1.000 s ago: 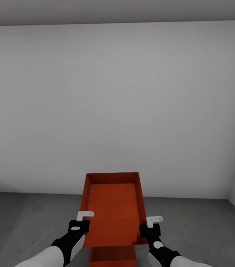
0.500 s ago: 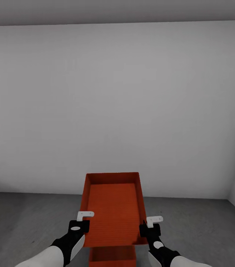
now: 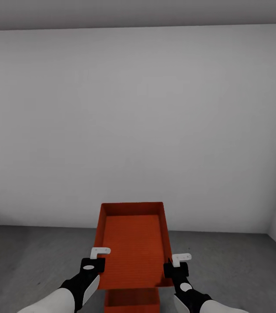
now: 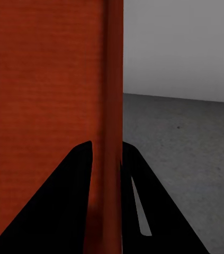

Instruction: Move the two storage containers from the living room to the garage. In the garage, place one container on the floor and stack the other container on top of it (either order is fine).

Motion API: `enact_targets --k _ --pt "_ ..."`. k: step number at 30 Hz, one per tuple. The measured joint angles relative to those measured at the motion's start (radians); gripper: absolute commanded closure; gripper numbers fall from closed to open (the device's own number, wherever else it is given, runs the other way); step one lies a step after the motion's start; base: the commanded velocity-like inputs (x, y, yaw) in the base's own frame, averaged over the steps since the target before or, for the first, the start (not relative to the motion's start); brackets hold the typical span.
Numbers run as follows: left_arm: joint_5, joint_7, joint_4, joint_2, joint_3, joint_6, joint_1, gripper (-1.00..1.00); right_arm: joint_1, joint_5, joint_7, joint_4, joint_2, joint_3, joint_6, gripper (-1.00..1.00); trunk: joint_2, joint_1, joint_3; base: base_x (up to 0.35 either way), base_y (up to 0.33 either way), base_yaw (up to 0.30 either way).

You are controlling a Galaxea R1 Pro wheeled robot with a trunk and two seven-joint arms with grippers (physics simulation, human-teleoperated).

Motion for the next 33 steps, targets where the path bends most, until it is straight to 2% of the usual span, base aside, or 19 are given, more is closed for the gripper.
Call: enact_targets --k 21,33 --pt "-0.002 0.0 -0.002 0.0 0.001 0.004 0.0 1.0 0.0 0.004 0.0 0.0 0.0 -0.004 0.001 1.0 0.0 0.0 0.0 0.209 0.0 0.0" --pt "-0.001 0.0 -0.001 0.0 0.001 0.003 0.0 1.0 0.0 0.005 0.0 0.0 0.0 -0.004 0.002 1.0 0.0 0.0 -0.007 0.029 0.0 0.04"
